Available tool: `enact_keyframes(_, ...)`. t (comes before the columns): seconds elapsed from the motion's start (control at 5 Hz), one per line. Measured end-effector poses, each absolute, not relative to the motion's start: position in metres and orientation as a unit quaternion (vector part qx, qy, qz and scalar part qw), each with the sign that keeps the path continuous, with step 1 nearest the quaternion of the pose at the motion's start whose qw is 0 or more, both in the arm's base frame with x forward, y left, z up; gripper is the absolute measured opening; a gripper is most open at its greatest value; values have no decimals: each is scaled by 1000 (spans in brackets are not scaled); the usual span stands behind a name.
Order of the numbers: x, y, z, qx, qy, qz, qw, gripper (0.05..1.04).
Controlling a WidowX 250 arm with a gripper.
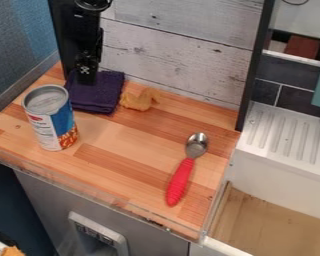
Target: Put the object in between the can and the spoon
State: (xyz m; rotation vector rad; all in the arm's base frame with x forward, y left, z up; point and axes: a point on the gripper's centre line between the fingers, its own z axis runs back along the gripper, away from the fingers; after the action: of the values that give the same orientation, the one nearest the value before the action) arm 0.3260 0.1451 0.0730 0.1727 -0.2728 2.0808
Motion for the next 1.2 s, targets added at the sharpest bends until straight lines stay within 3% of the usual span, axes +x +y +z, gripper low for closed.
enact_keyframes(0.4, 332, 137, 49, 83, -87, 856, 502, 1001)
enact_keyframes(0.8, 355, 132, 33, 54, -77, 857, 507, 1001)
enact_keyframes(1.0, 370, 126, 24, 15, -56, 852, 521, 1001)
enact_keyframes(1.2, 379, 133, 2, 18, -41, 855, 517, 1001)
